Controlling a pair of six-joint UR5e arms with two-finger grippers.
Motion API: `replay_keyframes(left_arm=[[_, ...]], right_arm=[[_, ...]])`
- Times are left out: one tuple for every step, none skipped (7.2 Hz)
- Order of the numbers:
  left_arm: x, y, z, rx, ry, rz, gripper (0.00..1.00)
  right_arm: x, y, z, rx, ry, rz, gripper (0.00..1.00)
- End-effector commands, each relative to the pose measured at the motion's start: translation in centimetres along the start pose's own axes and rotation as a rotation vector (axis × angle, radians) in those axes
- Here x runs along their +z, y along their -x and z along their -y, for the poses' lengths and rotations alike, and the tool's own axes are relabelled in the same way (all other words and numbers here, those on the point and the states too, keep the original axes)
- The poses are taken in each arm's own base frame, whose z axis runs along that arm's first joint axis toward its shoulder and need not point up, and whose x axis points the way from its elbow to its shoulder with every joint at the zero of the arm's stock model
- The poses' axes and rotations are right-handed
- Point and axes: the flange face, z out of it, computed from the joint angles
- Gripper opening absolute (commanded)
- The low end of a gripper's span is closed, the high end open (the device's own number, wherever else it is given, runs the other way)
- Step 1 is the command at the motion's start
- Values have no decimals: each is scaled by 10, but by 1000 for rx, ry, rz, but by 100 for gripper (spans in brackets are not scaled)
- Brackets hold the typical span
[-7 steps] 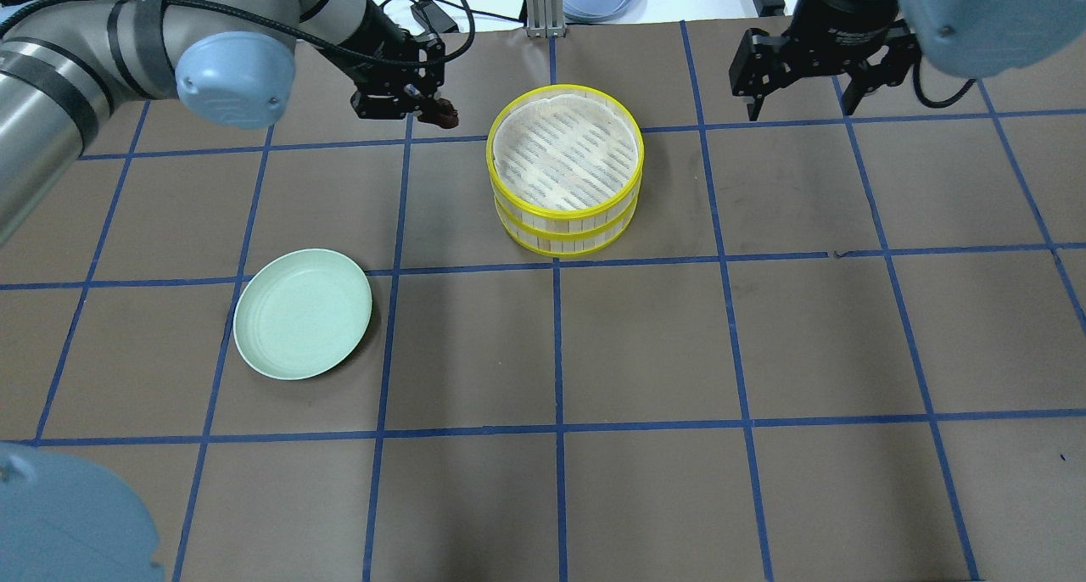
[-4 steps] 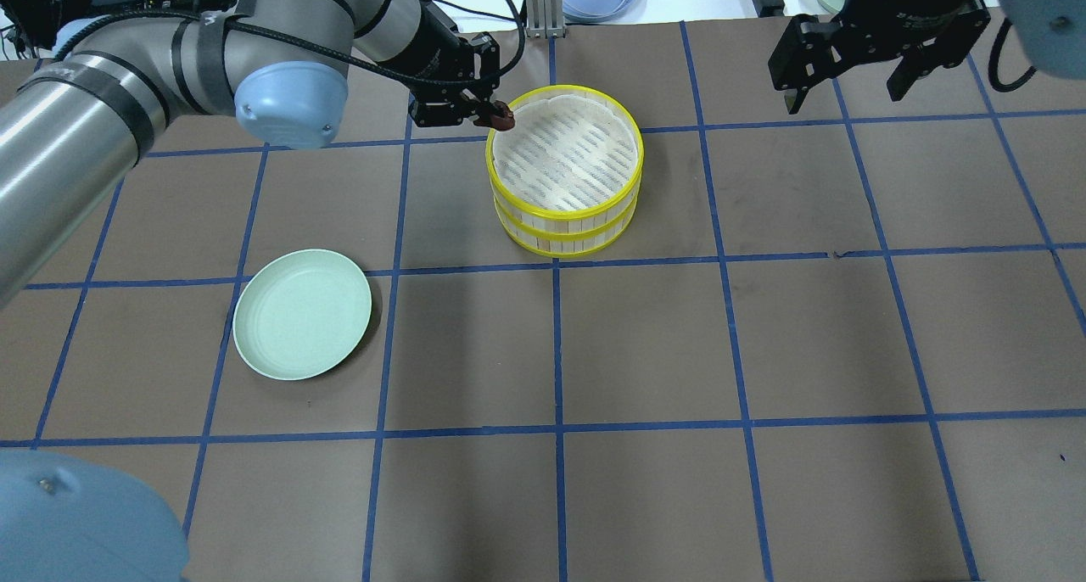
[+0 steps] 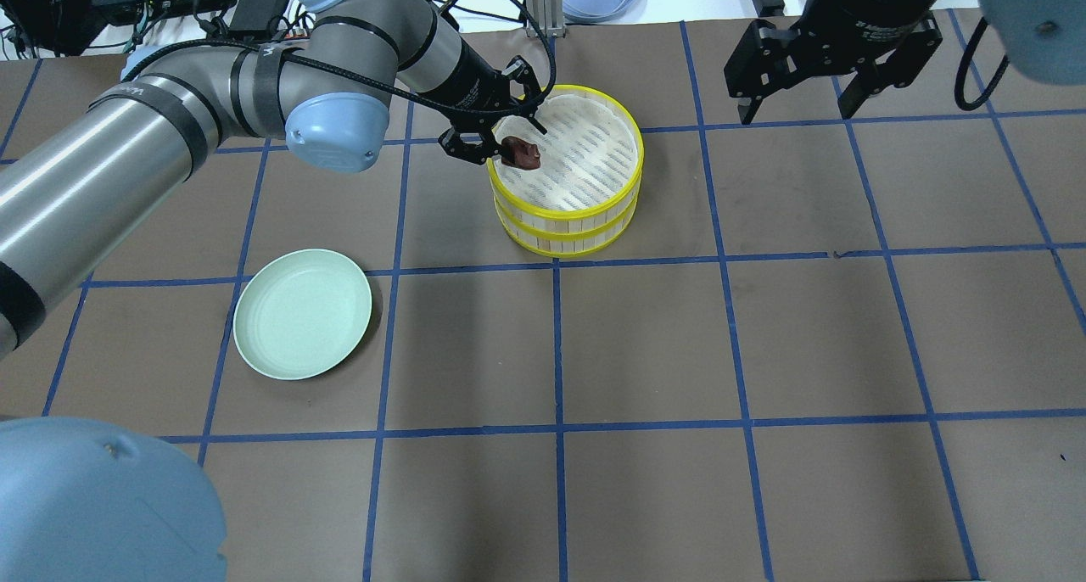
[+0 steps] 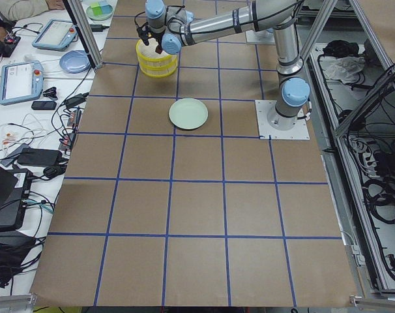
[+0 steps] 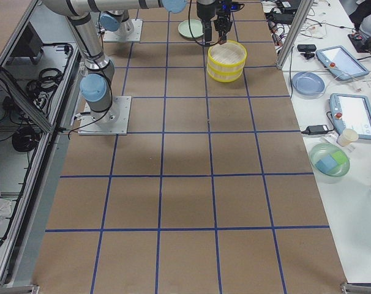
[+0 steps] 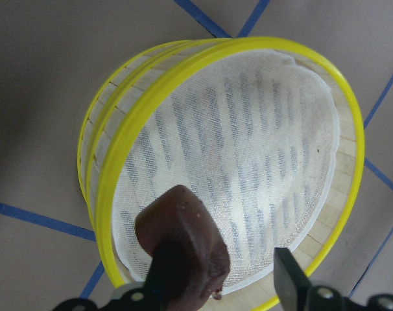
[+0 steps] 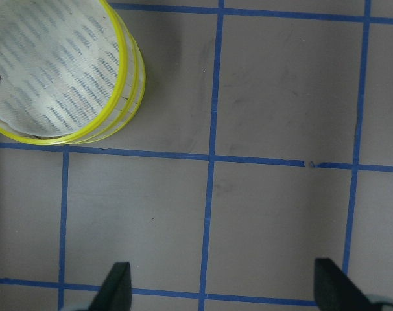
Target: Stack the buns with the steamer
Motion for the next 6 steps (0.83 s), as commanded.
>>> replay_keyframes(left_arm=[[-2, -1, -1, 4, -4, 0, 98], [-7, -3, 0, 12, -15, -2, 98], [-22, -4, -1, 91, -42, 11, 98], [-34, 11, 8, 177, -79, 112, 98], [-49, 26, 17, 267, -106, 203, 98], [-71, 43, 27, 354, -141, 308, 99]], right_arm=[[3, 15, 0, 0, 2, 11, 100], [6, 18, 2, 0, 7, 41, 100], [8, 18, 4, 1, 13, 41, 100], [8, 17, 3, -1, 12, 34, 100], [0, 18, 2, -2, -11, 44, 100], [2, 16, 2, -2, -10, 26, 100]])
